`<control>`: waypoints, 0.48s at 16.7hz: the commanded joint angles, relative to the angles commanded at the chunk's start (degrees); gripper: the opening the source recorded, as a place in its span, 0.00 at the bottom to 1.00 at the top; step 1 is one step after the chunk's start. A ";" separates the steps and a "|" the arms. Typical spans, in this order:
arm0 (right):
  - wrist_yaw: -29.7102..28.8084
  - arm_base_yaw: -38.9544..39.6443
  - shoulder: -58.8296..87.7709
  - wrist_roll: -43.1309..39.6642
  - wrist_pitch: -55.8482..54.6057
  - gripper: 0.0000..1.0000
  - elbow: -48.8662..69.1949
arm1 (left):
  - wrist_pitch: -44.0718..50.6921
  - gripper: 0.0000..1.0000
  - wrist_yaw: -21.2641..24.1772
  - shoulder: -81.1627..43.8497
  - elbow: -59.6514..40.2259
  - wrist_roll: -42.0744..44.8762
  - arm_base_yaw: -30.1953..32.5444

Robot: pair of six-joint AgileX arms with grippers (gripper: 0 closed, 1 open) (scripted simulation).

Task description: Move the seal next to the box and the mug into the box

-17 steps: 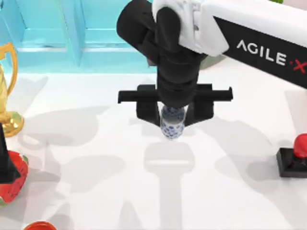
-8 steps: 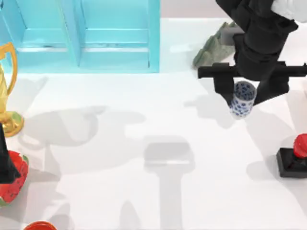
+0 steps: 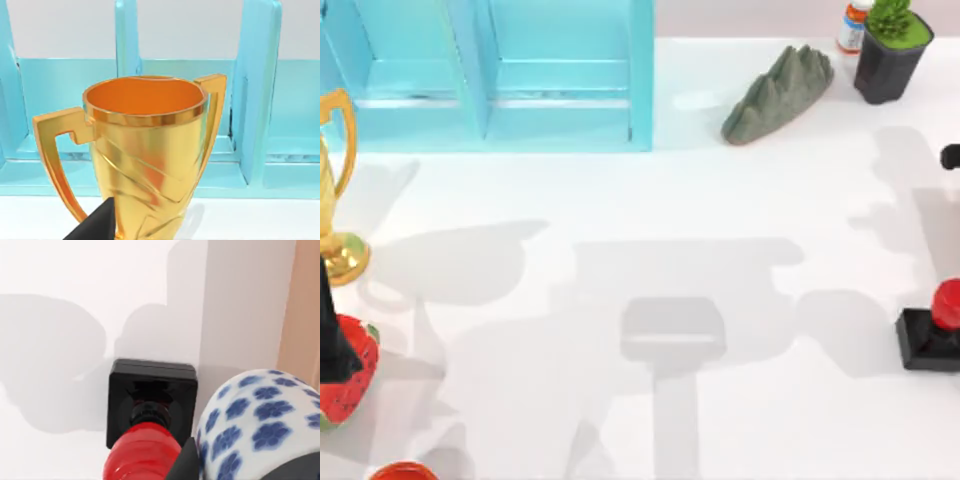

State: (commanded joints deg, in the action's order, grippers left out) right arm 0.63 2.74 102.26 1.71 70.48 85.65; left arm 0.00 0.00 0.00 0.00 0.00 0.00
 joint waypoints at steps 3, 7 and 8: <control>1.28 -10.59 -3.98 -11.24 -0.77 0.00 -5.92 | 0.00 1.00 0.00 0.00 0.00 0.00 0.00; 2.54 -28.00 -11.17 -27.89 -2.11 0.00 -15.64 | 0.00 1.00 0.00 0.00 0.00 0.00 0.00; 2.73 -31.46 -13.42 -31.04 -2.70 0.00 -18.14 | 0.00 1.00 0.00 0.00 0.00 0.00 0.00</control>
State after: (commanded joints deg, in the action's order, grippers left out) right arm 3.37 -28.72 88.83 -29.33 67.78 67.50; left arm 0.00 0.00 0.00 0.00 0.00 0.00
